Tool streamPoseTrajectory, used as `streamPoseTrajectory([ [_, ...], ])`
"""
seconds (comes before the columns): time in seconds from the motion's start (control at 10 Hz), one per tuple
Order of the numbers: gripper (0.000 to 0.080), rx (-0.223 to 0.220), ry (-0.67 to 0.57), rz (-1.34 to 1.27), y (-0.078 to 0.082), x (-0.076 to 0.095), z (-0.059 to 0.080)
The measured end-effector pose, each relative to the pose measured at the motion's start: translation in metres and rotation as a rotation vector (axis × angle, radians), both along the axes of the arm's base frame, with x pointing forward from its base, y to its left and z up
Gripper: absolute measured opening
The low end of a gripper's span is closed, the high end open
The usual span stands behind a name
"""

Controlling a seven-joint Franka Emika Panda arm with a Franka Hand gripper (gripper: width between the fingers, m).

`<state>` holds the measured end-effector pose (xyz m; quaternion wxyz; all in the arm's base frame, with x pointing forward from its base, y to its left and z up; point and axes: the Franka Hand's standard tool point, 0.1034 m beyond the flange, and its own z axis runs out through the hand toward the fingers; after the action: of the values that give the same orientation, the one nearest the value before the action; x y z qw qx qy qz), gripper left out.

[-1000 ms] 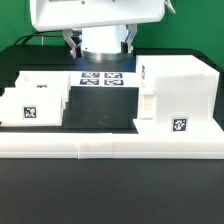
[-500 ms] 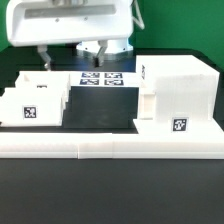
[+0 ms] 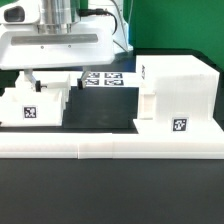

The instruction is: Assemble drawer

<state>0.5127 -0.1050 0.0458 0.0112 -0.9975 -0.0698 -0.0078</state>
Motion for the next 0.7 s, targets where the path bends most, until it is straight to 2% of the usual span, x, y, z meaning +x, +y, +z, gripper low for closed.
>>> streamPoseTrajectory([
  [0.3, 0.0649, 0.015, 0.017, -0.016, -0.002, -0.002, -0.001],
  [0.5, 0.0649, -0.005, 0.011, -0.014, 0.000, -0.006, -0.022],
  [0.7, 0.0649, -0.014, 0.013, -0.011, 0.005, -0.008, -0.034],
])
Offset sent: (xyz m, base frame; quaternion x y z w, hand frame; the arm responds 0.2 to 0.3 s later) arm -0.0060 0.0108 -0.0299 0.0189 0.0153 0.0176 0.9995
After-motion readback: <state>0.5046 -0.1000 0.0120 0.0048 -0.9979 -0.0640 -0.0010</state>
